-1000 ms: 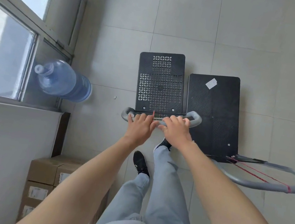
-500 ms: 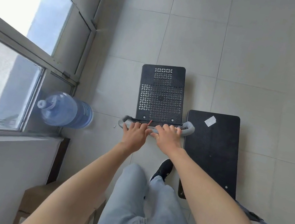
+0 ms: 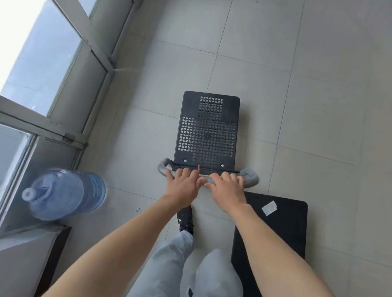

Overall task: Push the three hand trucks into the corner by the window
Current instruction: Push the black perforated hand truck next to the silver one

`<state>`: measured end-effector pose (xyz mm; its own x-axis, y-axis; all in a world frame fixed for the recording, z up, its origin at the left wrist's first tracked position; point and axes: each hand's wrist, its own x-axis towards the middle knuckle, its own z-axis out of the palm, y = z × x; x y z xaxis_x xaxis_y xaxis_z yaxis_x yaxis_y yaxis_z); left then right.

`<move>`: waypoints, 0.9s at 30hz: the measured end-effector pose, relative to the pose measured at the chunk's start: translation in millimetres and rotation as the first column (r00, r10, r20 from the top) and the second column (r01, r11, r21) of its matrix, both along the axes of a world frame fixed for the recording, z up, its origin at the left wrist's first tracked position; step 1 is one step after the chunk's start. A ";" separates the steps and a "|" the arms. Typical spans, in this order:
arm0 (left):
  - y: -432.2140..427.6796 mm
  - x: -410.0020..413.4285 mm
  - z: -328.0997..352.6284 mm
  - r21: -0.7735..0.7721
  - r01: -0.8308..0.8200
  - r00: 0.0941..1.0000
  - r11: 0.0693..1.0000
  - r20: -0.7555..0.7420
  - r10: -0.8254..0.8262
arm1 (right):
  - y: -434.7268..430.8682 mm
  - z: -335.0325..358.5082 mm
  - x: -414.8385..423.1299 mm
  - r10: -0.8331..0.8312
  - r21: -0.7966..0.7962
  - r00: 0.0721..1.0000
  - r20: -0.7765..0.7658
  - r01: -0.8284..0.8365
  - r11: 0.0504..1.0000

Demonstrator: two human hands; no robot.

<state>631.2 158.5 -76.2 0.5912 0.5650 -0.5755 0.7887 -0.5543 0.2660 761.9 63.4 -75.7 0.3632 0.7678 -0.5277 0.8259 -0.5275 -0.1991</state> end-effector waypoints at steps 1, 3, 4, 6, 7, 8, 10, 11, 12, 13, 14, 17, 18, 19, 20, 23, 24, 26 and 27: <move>16.8 9.5 0.4 -0.004 0.003 1.000 1.000 0.003 -0.003 | 15.8 0.7 8.9 -0.011 -0.003 1.000 -0.007 0.011 1.000; 49.9 26.0 -0.1 -0.031 0.018 1.000 0.999 -0.007 -0.018 | 46.3 2.7 25.4 -0.032 -0.016 0.999 -0.034 0.031 0.999; 66.0 34.2 -1.3 -0.045 0.027 1.000 0.999 -0.009 -0.027 | 61.0 2.8 33.5 -0.045 -0.017 0.998 -0.050 0.044 0.999; 98.6 53.1 -4.9 -0.061 0.050 0.999 0.997 0.003 -0.050 | 90.2 2.4 52.0 -0.071 -0.010 0.995 -0.072 0.070 0.997; 114.2 62.7 -6.7 -0.070 0.063 0.998 0.996 0.006 -0.063 | 104.1 2.2 61.8 -0.078 -0.012 0.994 -0.079 0.077 0.997; 128.5 71.8 -8.0 -0.079 0.075 0.997 0.994 0.010 -0.075 | 117.4 2.1 71.8 -0.083 -0.015 0.993 -0.086 0.082 0.997; 155.8 91.8 -9.8 -0.093 0.087 0.996 0.992 0.034 -0.084 | 143.5 1.5 93.7 -0.091 -0.013 0.991 -0.097 0.090 0.996; 170.1 103.8 -10.1 -0.098 0.089 0.995 0.991 0.049 -0.084 | 157.2 2.0 106.1 -0.096 -0.007 0.990 -0.101 0.096 0.995; 184.7 116.6 -10.5 -0.105 0.091 0.995 0.990 0.057 -0.085 | 171.1 3.1 118.7 -0.100 -0.002 0.990 -0.103 0.100 0.995; 198.6 128.9 -11.5 -0.112 0.091 0.995 0.989 0.058 -0.085 | 184.7 3.8 131.4 -0.099 0.000 0.990 -0.103 0.099 0.995; 211.8 141.3 -12.0 -0.116 0.091 0.995 0.989 0.056 -0.085 | 198.3 3.8 144.1 -0.091 -0.002 0.991 -0.100 0.091 0.996; 248.5 181.8 -11.6 -0.105 0.101 0.994 0.989 0.050 -0.096 | 234.9 4.9 184.2 -0.093 -0.021 0.990 -0.105 0.092 0.996; 260.1 196.7 -12.0 -0.098 0.100 0.994 0.990 0.060 -0.095 | 246.8 4.7 198.9 -0.098 -0.015 0.990 -0.104 0.097 0.995; 271.0 211.4 -12.0 -0.094 0.100 0.993 0.991 0.068 -0.094 | 258.2 4.9 213.3 -0.102 -0.014 0.989 -0.103 0.101 0.995; 281.2 225.1 -12.3 -0.094 0.105 0.993 0.990 0.070 -0.099 | 268.8 5.4 226.4 -0.110 -0.017 0.989 -0.102 0.108 0.994; 312.6 261.6 -13.9 -0.115 0.117 0.991 0.987 0.076 -0.109 | 296.9 7.0 260.6 -0.142 -0.046 0.985 -0.101 0.138 0.989; 325.0 274.5 -15.8 -0.112 0.123 0.990 0.986 0.090 -0.113 | 307.1 6.1 271.7 -0.155 -0.044 0.983 -0.096 0.151 0.988; 354.2 303.4 -14.0 -0.110 0.152 0.985 0.982 0.097 -0.142 | 329.0 6.8 294.2 -0.200 -0.040 0.974 -0.103 0.197 0.980; 370.3 317.9 -12.6 -0.112 0.170 0.982 0.979 0.096 -0.160 | 341.1 7.7 305.6 -0.226 -0.040 0.968 -0.112 0.223 0.974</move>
<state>949.2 528.7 -88.8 0.7209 0.3857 -0.5758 0.6602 -0.6349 0.4013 1067.5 404.5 -68.0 0.4599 0.6589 -0.5953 0.6583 -0.7029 -0.2694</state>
